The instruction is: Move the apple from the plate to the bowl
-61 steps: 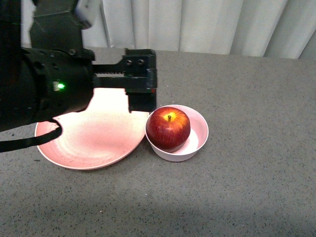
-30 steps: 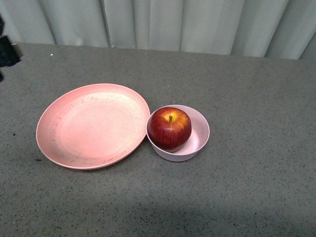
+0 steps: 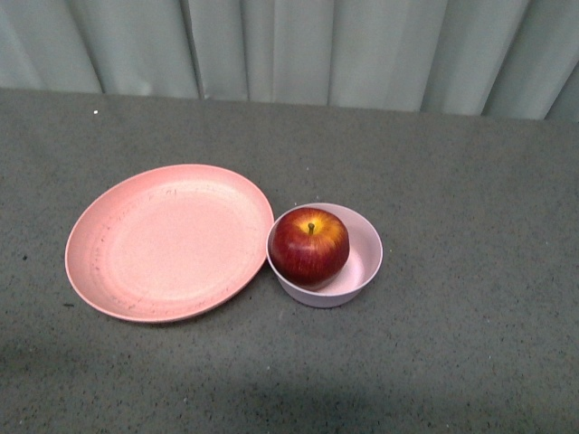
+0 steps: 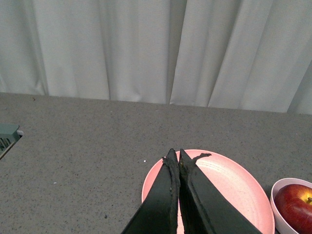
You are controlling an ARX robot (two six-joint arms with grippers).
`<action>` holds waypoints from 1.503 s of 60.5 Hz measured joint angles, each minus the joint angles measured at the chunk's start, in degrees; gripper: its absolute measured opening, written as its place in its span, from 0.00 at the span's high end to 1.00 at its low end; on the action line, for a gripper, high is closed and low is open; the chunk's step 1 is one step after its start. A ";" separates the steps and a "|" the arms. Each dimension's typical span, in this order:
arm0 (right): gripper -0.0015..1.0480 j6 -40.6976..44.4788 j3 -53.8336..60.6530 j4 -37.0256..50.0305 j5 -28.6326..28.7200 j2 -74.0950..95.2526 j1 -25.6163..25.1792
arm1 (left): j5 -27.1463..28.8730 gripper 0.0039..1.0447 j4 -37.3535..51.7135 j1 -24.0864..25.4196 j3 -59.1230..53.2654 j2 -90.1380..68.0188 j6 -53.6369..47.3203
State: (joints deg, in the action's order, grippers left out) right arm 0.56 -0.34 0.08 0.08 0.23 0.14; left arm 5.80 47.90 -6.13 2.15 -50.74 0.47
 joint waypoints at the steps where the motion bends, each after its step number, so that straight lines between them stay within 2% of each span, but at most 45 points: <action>1: 0.09 0.00 0.00 0.00 0.00 0.00 0.00 | -0.13 0.97 -0.79 0.22 -0.17 0.94 -0.02; 3: 0.09 0.00 0.00 0.00 0.00 0.00 0.00 | -0.35 0.97 -1.81 0.48 -0.37 2.12 -0.02; 7: 0.09 0.00 0.00 0.00 0.00 0.00 0.00 | -5.03 0.97 -5.38 4.02 -1.01 6.29 -0.07; 11: 0.09 0.00 0.00 0.00 0.00 0.00 0.00 | -5.42 0.97 -9.16 5.86 -1.03 10.75 -0.04; 37: 0.09 0.00 0.00 0.00 0.00 0.00 0.00 | -5.68 0.97 -24.35 5.97 -1.09 27.28 -0.07; 77: 0.09 0.00 0.00 0.00 0.00 0.00 0.00 | -5.68 0.97 -37.57 5.97 -1.09 40.61 -0.07; 83: 0.09 0.00 0.00 0.00 -0.02 0.00 0.00 | -5.81 0.97 -47.41 5.97 -1.07 49.53 -0.07; 91: 0.09 0.00 0.00 0.00 0.00 0.02 0.00 | -5.81 0.97 -47.76 5.99 -1.07 50.40 -0.07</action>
State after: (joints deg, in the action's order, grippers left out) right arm 0.56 -0.34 0.08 0.08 0.25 0.14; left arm -0.01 0.14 -0.14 1.08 -0.34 0.40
